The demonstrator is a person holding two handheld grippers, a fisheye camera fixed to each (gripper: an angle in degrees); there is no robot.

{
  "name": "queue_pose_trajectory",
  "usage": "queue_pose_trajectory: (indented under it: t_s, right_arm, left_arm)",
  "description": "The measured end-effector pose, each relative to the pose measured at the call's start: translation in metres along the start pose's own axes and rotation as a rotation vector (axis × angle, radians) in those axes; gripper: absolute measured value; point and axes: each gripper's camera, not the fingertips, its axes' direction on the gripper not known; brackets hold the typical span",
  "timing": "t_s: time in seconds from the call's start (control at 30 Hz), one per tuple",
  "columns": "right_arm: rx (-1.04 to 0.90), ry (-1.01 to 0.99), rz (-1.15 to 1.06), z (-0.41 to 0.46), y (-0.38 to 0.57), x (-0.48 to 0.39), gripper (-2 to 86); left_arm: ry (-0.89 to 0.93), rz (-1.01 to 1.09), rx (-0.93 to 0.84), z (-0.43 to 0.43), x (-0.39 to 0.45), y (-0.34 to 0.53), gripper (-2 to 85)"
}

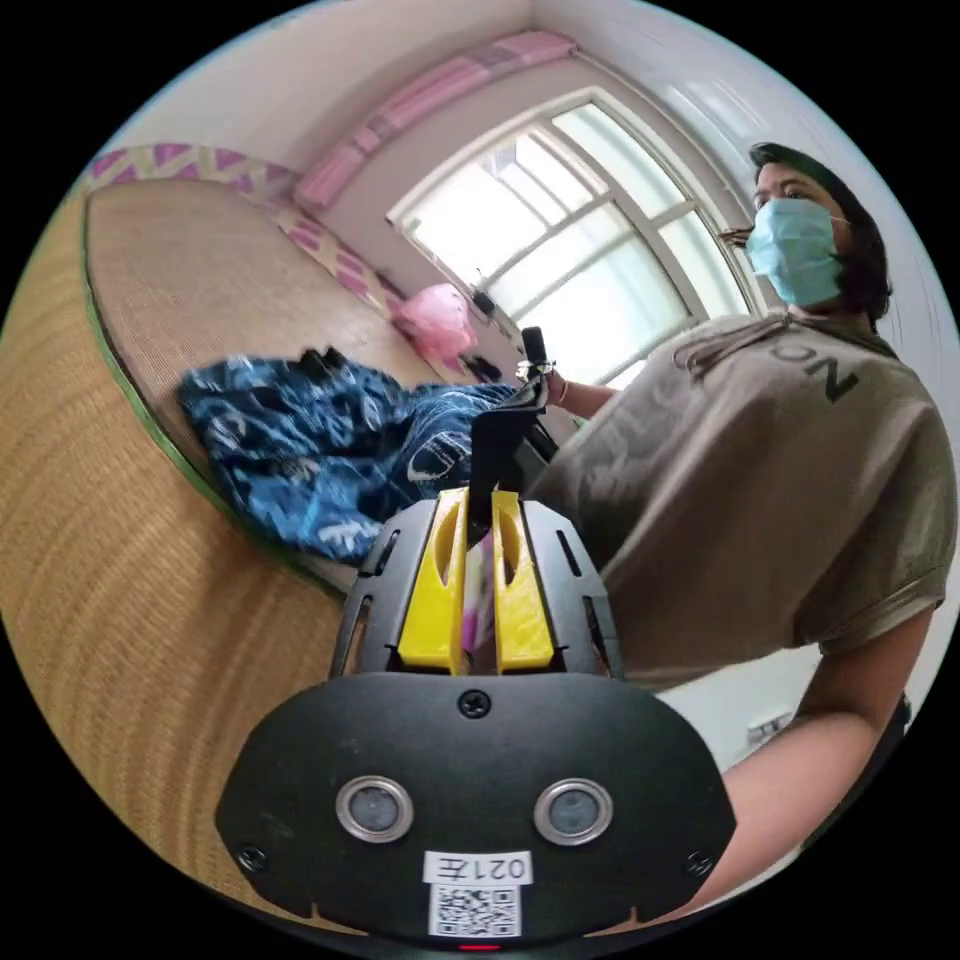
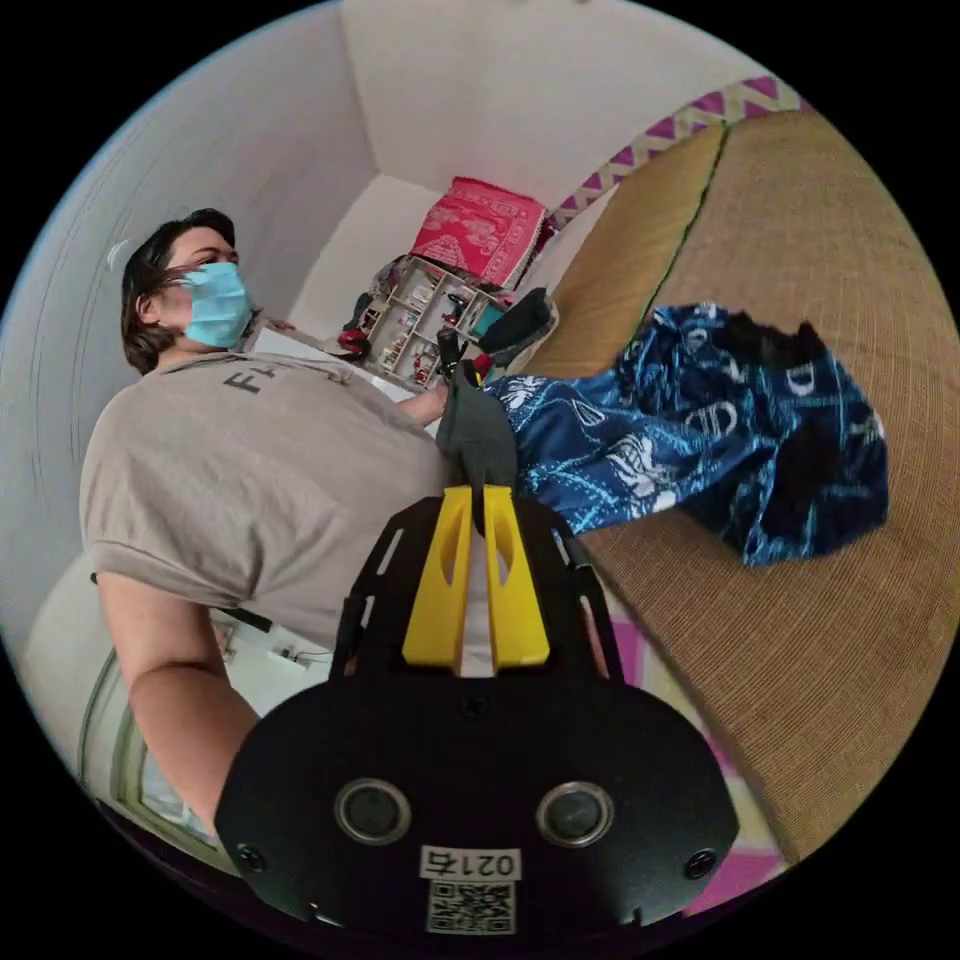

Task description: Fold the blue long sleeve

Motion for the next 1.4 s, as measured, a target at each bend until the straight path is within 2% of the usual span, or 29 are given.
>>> queue_pose_trajectory:
  t_s: [0.17,0.23,0.27,0.33,0.4,0.47,0.6,0.7,1.0,1.17,1.23,1.3,1.4]
  right_arm:
    - [0.000,0.000,0.349,0.067,0.116,0.046,0.7]
    - [-0.039,0.091,0.573,0.104,0.158,0.081,1.6]
    - [-0.041,0.099,0.596,0.112,0.165,0.084,1.9]
    - [-0.021,0.044,0.558,0.125,0.166,0.082,4.0]
    - [0.021,0.037,0.467,0.117,0.151,0.068,5.4]
    - [0.117,0.052,0.366,0.099,0.131,0.053,7.1]
    - [0.379,0.238,0.258,0.040,0.078,0.043,10.3]
    - [0.574,0.371,0.342,0.003,0.045,0.066,10.8]
    - [0.388,0.604,0.571,-0.026,-0.062,0.155,12.1]
    - [0.356,0.562,0.566,-0.031,-0.086,0.172,10.0]
    - [0.397,0.417,0.535,-0.037,-0.096,0.181,9.7]
    - [0.346,0.349,0.507,-0.033,-0.112,0.188,8.0]
    - [0.267,0.367,0.494,-0.034,-0.142,0.194,3.8]
  left_arm:
    - [0.087,-0.300,-0.146,0.073,-0.048,0.062,-0.8]
    - [0.093,-0.443,-0.172,0.089,-0.070,0.088,-0.9]
    - [0.091,-0.513,-0.160,0.089,-0.077,0.102,-0.9]
    - [0.059,-0.567,-0.087,0.074,-0.076,0.109,-0.9]
    - [-0.038,-0.511,0.014,0.045,-0.054,0.088,-0.8]
    - [-0.139,-0.442,-0.004,0.035,-0.035,0.056,-0.5]
    - [-0.306,-0.321,-0.022,0.042,-0.012,-0.028,2.3]
    - [-0.359,-0.286,0.008,0.054,-0.011,-0.082,4.8]
    - [-0.461,-0.345,0.034,0.055,-0.030,-0.206,8.4]
    - [-0.520,-0.400,0.017,0.047,-0.049,-0.242,9.5]
    - [-0.524,-0.414,0.007,0.046,-0.060,-0.253,9.8]
    - [-0.546,-0.435,-0.007,0.045,-0.076,-0.267,10.4]
    - [-0.541,-0.448,0.026,0.038,-0.095,-0.283,10.6]
